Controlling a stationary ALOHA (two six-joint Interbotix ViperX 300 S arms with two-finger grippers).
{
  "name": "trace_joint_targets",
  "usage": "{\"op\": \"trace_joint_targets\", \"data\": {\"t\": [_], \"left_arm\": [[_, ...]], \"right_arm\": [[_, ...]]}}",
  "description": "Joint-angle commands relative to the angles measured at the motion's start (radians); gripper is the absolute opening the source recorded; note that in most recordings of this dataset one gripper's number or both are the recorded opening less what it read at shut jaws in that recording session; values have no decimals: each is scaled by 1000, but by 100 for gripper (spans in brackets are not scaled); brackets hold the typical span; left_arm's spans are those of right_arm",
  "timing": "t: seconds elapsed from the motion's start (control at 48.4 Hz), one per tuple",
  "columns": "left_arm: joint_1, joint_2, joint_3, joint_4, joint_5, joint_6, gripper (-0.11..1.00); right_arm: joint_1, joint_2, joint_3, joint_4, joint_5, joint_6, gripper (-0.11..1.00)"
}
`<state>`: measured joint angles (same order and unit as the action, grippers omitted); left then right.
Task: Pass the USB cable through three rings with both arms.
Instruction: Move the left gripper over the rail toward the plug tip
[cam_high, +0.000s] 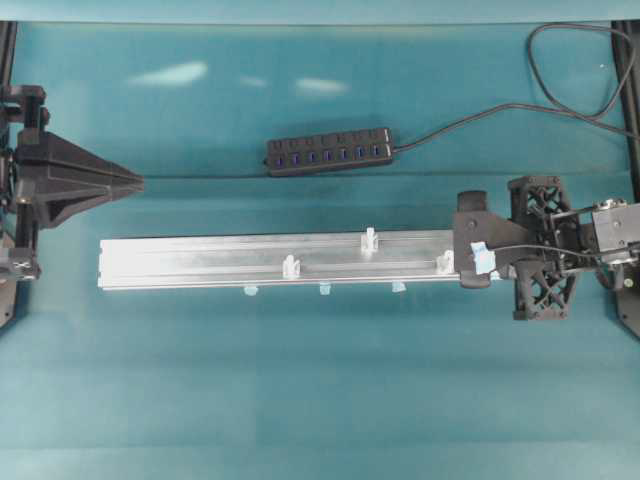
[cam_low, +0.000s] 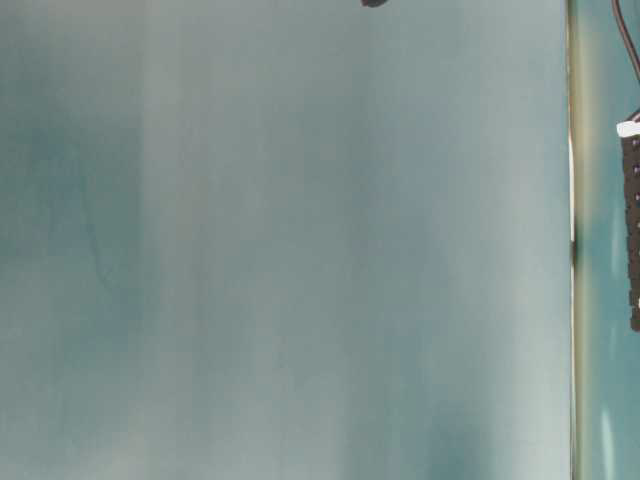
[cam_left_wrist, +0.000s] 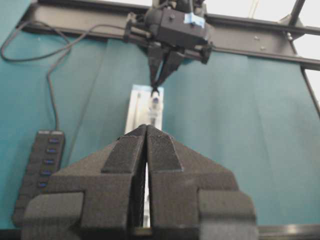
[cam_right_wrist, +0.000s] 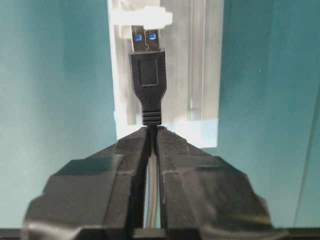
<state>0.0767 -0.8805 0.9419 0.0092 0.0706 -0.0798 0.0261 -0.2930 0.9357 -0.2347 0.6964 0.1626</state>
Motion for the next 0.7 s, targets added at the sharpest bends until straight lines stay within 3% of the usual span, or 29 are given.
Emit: {"op": "trace_joint_targets", "data": {"t": [0.0,0.351,0.681], "left_arm": [[0,3,-31,2,-11,-2,2],[2,25,-40,2,-12,0,2],[8,120,-60,3,-97,29,2]], "right_arm": [[-3,2,-6,-2,-15,9,-8],[-3,44,-18,-2,-107,12,-8],[-23,49,-20,-2,-190,20,-8]]}}
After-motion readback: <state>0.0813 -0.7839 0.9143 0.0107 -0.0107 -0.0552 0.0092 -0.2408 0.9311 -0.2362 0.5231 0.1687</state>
